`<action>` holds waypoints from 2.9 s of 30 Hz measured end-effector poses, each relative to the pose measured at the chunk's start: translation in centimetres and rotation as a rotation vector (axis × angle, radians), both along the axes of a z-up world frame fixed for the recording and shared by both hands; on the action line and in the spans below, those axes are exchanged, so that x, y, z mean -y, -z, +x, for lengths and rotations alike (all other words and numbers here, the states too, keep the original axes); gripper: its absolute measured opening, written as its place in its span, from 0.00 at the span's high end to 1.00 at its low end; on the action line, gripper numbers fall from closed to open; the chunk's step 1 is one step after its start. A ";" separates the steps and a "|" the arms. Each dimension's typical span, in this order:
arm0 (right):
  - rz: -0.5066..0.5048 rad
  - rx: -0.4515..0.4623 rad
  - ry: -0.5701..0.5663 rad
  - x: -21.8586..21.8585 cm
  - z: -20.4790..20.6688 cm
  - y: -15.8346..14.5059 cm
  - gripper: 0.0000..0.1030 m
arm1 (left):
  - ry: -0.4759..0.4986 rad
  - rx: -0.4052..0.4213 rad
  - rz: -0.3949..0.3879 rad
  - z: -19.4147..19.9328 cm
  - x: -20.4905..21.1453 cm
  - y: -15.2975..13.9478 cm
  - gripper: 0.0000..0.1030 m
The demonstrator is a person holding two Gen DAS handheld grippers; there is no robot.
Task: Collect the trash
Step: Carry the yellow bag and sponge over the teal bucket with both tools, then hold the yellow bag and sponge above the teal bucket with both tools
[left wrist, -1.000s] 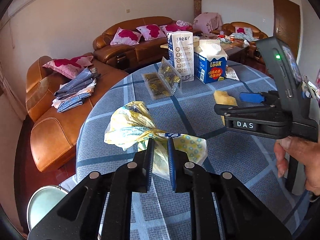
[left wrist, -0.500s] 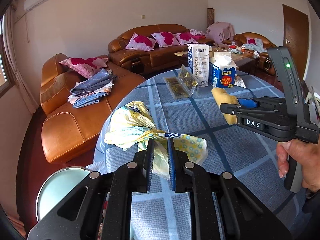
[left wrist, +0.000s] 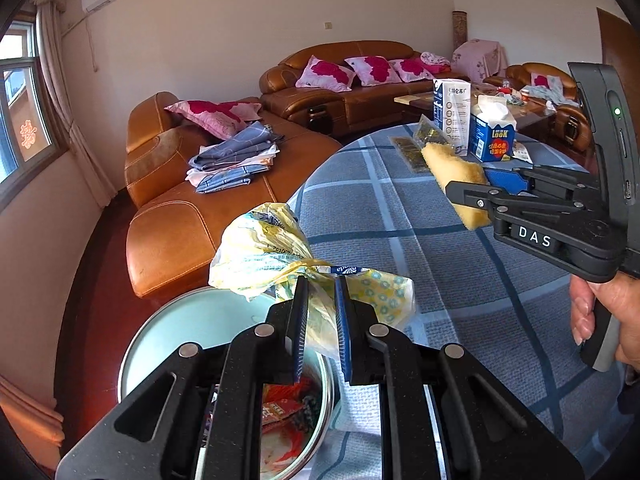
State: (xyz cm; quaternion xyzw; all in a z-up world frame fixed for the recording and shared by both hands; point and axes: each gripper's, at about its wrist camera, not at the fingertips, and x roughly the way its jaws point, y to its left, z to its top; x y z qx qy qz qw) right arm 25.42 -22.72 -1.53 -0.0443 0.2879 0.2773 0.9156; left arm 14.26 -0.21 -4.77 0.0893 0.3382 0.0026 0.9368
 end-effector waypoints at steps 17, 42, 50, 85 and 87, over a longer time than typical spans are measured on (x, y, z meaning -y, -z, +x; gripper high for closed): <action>-0.030 0.060 -0.145 -5.3 -2.1 -0.7 0.70 | -0.101 -0.003 0.039 -2.3 -4.0 0.0 0.87; -0.087 0.132 -0.312 -10.5 -3.9 -0.4 0.70 | -0.214 -0.022 0.095 -4.4 -8.3 0.4 0.87; -0.106 0.147 -0.350 -11.6 -4.5 -0.2 0.70 | -0.241 -0.037 0.112 -4.7 -9.1 0.6 0.87; -0.153 0.159 -0.470 -13.5 -5.7 0.2 0.70 | -0.279 -0.044 0.106 -5.0 -10.4 1.1 0.87; -0.151 0.161 -0.468 -13.5 -5.8 0.1 0.70 | -0.283 -0.041 0.109 -5.0 -10.4 0.9 0.87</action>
